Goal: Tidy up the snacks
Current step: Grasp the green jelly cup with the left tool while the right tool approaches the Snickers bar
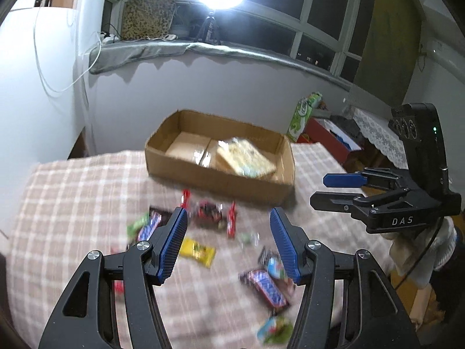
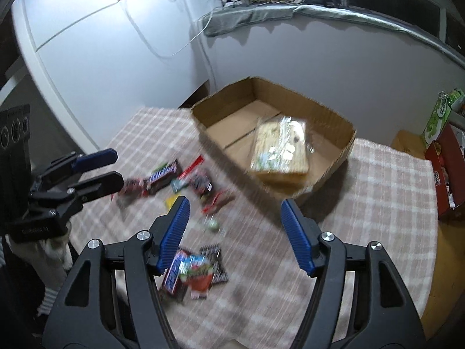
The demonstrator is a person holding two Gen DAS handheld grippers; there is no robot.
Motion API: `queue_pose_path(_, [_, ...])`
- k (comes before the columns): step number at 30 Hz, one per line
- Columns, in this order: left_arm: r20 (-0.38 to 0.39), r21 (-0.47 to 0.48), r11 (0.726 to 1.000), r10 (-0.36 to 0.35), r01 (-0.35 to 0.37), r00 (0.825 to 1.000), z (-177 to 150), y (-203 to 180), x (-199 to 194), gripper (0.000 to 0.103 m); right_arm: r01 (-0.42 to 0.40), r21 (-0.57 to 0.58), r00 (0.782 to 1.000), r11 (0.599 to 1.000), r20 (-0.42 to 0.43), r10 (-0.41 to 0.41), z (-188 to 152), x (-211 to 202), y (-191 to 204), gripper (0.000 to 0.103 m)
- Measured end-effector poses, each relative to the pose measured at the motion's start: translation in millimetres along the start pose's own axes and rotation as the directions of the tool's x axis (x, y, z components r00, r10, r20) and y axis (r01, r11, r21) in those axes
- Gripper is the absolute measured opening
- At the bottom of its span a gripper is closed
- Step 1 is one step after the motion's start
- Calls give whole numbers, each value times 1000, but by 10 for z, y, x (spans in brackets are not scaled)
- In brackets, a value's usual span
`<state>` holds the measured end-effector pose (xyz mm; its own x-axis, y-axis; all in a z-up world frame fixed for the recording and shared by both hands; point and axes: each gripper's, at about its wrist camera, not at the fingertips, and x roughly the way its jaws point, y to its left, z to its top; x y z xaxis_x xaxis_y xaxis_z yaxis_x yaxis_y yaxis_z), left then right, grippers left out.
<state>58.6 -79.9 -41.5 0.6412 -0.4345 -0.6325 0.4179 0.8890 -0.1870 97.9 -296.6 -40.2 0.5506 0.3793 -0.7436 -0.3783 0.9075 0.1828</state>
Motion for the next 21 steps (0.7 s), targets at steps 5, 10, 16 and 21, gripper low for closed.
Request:
queue_pose_path(5, [-56,-24,999,-28,27,998,-397,-50,-16,59,-42,10,998,999,-50,43,-321,47,106,68])
queue_pose_path(10, [-128,-37,999,-45,40,991,-765,-145,62,59,-84,52,991,995,-104,89,-601,177,151,68])
queue_pose_path(16, [-193,-21,998,-60,57,979,-1028,-322,201,59,-91,44,984,995,-147,97,-812,286,285,68])
queue_pose_path(21, [-208,-17,998,-69,67,976,-1123,-419,262,59,-96,12,977,995,-187,97,-838,417,387,54])
